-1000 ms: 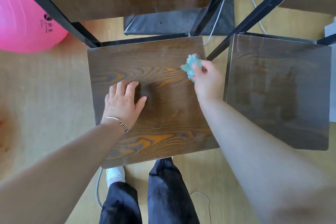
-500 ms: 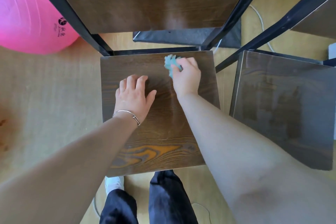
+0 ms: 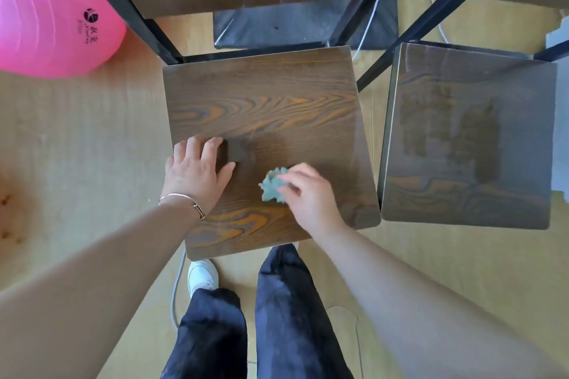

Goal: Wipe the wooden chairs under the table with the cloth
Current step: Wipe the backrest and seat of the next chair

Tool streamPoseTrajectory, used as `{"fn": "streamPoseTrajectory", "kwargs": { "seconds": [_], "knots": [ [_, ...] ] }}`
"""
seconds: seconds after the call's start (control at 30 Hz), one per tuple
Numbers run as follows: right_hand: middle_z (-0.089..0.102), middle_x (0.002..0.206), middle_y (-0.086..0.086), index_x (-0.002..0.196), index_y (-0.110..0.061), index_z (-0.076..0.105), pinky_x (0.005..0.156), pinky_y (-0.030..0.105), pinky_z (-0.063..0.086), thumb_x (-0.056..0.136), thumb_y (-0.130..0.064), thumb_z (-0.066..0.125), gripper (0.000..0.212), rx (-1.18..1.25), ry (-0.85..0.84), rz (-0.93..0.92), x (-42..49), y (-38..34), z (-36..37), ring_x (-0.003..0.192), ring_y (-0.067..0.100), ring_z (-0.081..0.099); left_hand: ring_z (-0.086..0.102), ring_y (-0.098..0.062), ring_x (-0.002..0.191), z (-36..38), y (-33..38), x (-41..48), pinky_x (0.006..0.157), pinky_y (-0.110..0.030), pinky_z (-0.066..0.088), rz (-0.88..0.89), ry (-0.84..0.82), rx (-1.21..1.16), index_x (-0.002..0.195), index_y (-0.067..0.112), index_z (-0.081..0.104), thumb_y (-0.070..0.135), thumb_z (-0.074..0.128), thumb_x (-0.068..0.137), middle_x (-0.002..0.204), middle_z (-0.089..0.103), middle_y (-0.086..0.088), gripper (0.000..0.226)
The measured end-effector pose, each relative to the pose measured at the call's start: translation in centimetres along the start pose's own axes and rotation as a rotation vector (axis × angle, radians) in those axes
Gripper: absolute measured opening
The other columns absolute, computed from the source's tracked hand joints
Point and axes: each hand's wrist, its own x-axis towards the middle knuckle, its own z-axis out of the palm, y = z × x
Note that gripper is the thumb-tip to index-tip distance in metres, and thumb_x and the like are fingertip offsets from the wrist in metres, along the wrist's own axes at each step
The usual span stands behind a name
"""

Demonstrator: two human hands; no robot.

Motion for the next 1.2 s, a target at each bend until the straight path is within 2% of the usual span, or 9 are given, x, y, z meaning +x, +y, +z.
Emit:
{"fn": "streamPoseTrajectory", "kwargs": {
  "seconds": [0.13,0.27,0.43,0.63,0.77,0.87,0.97,1.07,1.2],
  "knots": [
    [0.057,0.096,-0.007,0.1,-0.011,0.074,0.074,0.005,0.037,0.085,-0.018,0.07,0.018,-0.097,0.303,0.162,6.0,2.5,-7.4,0.082,0.006,0.054,0.037,-0.037,0.114,-0.1,-0.9,0.7,0.095,-0.05,0.037,0.083,0.014,0.047,0.136,0.02,0.042,0.051,0.048,0.091,0.127,0.044,-0.012,0.055],
    [0.052,0.099,-0.007,0.098,-0.014,0.071,0.08,0.023,0.046,0.087,-0.021,0.067,0.013,-0.232,0.279,0.269,7.4,5.7,-9.0,0.085,0.013,0.057,0.038,-0.038,0.113,-0.1,-1.8,0.9,0.093,-0.052,0.038,0.126,0.02,0.097,0.136,0.02,0.042,0.052,0.048,0.09,0.125,0.044,-0.014,0.056],
    [0.057,0.096,0.004,0.088,-0.01,0.067,0.073,0.025,0.042,0.081,-0.01,0.066,0.007,-0.211,0.361,0.22,2.7,4.4,-3.2,0.082,0.024,0.059,0.037,-0.038,0.115,-0.1,-2.2,-1.1,0.095,-0.051,0.037,0.148,0.021,0.067,0.135,0.018,0.042,0.05,0.049,0.091,0.127,0.043,-0.013,0.055],
    [0.059,0.094,0.006,0.091,-0.008,0.07,0.066,0.03,0.049,0.081,-0.004,0.065,0.012,-0.128,0.243,0.065,-5.5,-1.2,6.8,0.079,0.025,0.06,0.039,-0.036,0.114,0.4,-2.4,-4.5,0.095,-0.05,0.038,0.109,0.029,-0.036,0.135,0.018,0.045,0.047,0.052,0.091,0.13,0.045,-0.01,0.053],
    [0.058,0.094,0.005,0.094,-0.006,0.07,0.069,0.032,0.05,0.082,-0.001,0.063,0.015,-0.029,0.172,0.053,-7.9,-3.2,9.3,0.081,0.02,0.058,0.038,-0.036,0.115,0.7,-3.3,-5.5,0.096,-0.05,0.038,0.128,0.023,-0.024,0.135,0.019,0.045,0.048,0.051,0.091,0.131,0.045,-0.009,0.053],
    [0.058,0.094,0.006,0.092,-0.006,0.07,0.074,0.023,0.045,0.081,-0.001,0.064,0.014,0.007,0.354,0.143,-7.9,-2.1,6.3,0.083,0.016,0.057,0.037,-0.036,0.117,0.6,-4.1,-5.7,0.097,-0.049,0.037,0.141,0.028,-0.016,0.136,0.018,0.044,0.048,0.05,0.092,0.132,0.044,-0.009,0.054],
    [0.057,0.097,0.01,0.094,-0.006,0.069,0.08,0.026,0.043,0.081,-0.004,0.063,0.015,-0.101,0.596,0.279,-8.3,2.1,0.7,0.088,0.021,0.056,0.037,-0.036,0.117,0.5,-4.7,-5.8,0.097,-0.05,0.037,0.175,0.037,-0.01,0.137,0.018,0.043,0.048,0.05,0.092,0.131,0.044,-0.009,0.054],
    [0.056,0.101,0.014,0.095,-0.005,0.067,0.077,0.023,0.039,0.085,-0.008,0.064,0.011,-0.213,0.615,0.438,-9.2,6.5,-2.9,0.088,0.028,0.057,0.037,-0.036,0.118,0.8,-5.1,-6.2,0.098,-0.051,0.037,0.174,0.031,-0.024,0.137,0.019,0.042,0.048,0.049,0.092,0.132,0.043,-0.009,0.054],
    [0.056,0.1,0.012,0.09,-0.007,0.064,0.07,0.023,0.033,0.086,-0.011,0.064,0.006,-0.225,0.623,0.532,-8.9,7.2,-1.3,0.086,0.031,0.057,0.037,-0.037,0.117,1.4,-6.1,-7.0,0.097,-0.051,0.037,0.171,0.032,-0.038,0.136,0.019,0.043,0.048,0.05,0.092,0.132,0.044,-0.01,0.054]
  ]
}}
